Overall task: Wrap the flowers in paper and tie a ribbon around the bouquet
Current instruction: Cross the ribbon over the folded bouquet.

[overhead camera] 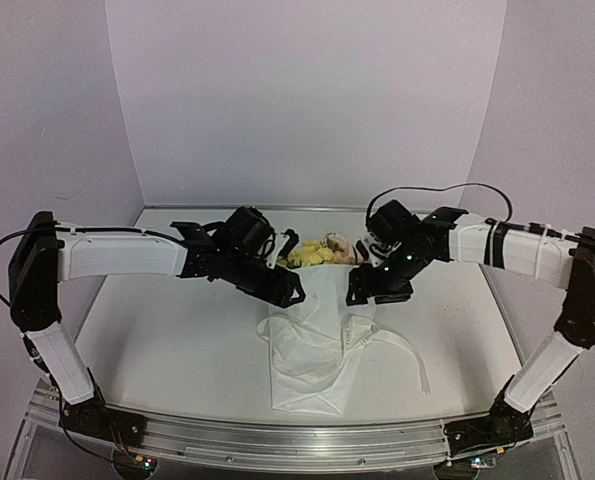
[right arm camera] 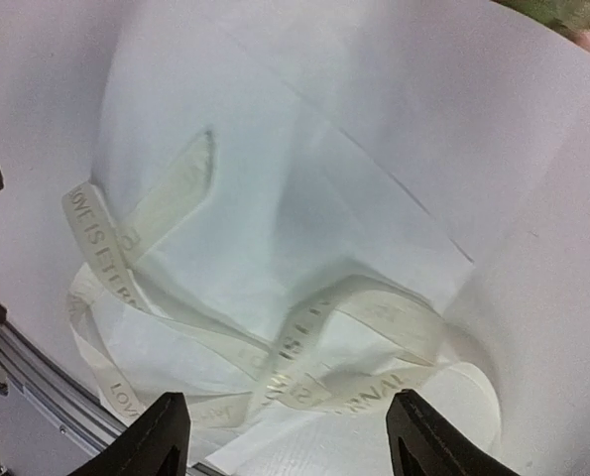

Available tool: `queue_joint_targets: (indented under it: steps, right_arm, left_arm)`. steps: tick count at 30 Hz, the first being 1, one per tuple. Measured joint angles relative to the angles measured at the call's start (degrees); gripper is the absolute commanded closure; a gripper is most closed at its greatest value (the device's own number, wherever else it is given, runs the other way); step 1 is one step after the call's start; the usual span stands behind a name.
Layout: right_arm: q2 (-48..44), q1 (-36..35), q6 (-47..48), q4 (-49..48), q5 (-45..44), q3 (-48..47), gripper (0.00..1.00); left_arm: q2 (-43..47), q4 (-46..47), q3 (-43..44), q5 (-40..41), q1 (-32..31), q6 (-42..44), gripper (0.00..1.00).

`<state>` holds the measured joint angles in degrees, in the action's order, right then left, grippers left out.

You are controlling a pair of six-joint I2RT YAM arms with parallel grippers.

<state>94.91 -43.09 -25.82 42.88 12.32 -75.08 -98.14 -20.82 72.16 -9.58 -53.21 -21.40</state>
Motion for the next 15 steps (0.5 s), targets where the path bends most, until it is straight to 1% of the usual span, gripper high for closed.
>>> queue_joint_targets:
  steps: [3,8,15]
  right_arm:
    - [-4.96,1.37,-0.72,0.45,-3.58,5.24,0.24]
    - [-10.98,1.42,-1.18,0.64,-8.76,12.47,0.23]
    - [-17.27,1.44,-1.27,0.43,-14.85,18.25,0.22]
  left_arm:
    - [-5.09,-2.77,4.56,2.60,-0.36,1.83,0.28]
    - [-13.69,-8.21,13.52,6.96,-2.08,3.59,0.31]
    - [-20.24,-12.92,20.82,11.12,-4.37,3.91,0.37]
